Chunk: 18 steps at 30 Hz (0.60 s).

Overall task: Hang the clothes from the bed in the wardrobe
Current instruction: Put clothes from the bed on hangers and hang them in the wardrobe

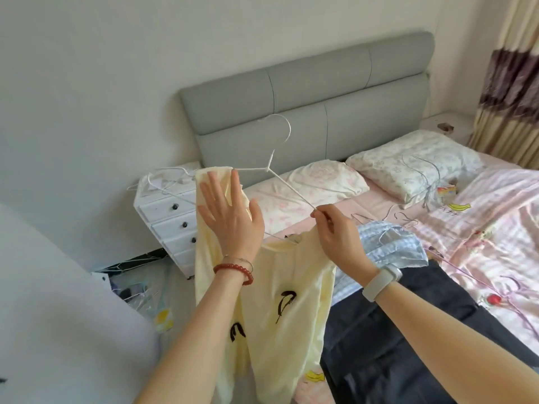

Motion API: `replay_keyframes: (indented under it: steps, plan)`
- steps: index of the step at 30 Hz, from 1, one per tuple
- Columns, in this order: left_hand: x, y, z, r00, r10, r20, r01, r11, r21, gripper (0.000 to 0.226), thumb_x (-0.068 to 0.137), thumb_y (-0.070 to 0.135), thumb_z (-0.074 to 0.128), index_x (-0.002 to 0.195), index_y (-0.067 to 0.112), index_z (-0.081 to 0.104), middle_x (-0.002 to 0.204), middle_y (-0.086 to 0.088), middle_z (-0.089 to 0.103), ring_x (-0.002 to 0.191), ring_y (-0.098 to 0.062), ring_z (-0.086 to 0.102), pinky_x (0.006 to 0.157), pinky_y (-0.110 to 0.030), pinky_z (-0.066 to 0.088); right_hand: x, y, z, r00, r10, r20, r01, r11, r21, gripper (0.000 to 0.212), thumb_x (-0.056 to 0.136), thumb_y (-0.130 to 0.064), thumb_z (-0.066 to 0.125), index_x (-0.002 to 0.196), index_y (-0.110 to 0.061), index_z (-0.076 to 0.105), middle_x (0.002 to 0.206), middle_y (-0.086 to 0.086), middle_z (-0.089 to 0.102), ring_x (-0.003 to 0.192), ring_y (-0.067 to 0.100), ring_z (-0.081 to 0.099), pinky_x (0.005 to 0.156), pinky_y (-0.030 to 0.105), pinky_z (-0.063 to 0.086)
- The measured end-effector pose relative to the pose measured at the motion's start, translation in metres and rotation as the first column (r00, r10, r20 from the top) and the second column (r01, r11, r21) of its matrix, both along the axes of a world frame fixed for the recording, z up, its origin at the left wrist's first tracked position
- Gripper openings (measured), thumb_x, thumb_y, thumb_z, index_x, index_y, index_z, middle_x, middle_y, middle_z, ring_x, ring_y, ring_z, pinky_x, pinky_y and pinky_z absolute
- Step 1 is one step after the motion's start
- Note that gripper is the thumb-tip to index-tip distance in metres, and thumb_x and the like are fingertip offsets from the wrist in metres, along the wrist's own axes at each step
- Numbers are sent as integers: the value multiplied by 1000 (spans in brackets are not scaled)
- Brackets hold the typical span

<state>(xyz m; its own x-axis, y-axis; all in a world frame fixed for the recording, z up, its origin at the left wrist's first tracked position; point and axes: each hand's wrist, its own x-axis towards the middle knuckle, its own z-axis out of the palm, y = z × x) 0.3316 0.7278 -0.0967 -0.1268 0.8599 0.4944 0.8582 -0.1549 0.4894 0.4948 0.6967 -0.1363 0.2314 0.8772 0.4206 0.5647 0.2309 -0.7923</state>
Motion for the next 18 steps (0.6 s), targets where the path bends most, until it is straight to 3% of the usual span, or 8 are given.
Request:
replay_keyframes:
  steps: [3,6,10,12,15,18]
  plan:
    - [24,38,-4,991,-127,-31,126,991,-39,64,92,21,44,147,28,12,155,-7,-8,142,-28,-10,112,-52,-1,23,29,4,987,-91,-135,88,996,-27,16,94,-18,45,89,-12,59,75,8,63,60,22,53,55,35,41]
    - [65,68,-17,961,-276,-34,269,954,-133,62,94,26,42,146,29,9,156,-3,-9,142,-24,-12,113,-51,-2,60,55,0,956,-216,-200,208,976,-59,18,93,-16,43,86,-15,59,65,-4,56,49,2,45,49,17,33]
    - [129,103,-50,890,-449,-84,412,868,-275,59,95,27,38,147,28,9,156,-1,-7,142,-24,-10,113,-50,1,132,88,-23,882,-401,-248,372,915,-155,20,92,-12,42,89,-10,62,66,-13,52,53,0,43,45,6,33]
    - [163,118,-79,853,-511,-108,442,816,-373,58,96,28,36,147,25,9,156,-1,-5,142,-24,-7,113,-51,4,174,103,-50,839,-488,-241,441,869,-226,23,92,-13,42,93,-8,64,73,-5,57,59,2,45,48,9,32]
    - [208,132,-138,804,-581,-125,449,731,-514,57,96,30,34,147,25,9,156,-2,-4,143,-23,-2,114,-48,8,234,123,-106,782,-586,-213,500,793,-348,26,92,-12,40,99,-1,63,88,8,61,74,17,51,66,26,37]
    - [240,130,-206,783,-617,-79,411,609,-679,56,97,30,33,147,26,7,156,-1,-6,143,-24,-2,114,-48,13,285,140,-163,771,-626,-121,511,720,-470,24,93,-12,41,95,-3,62,85,5,55,80,18,48,75,32,39]
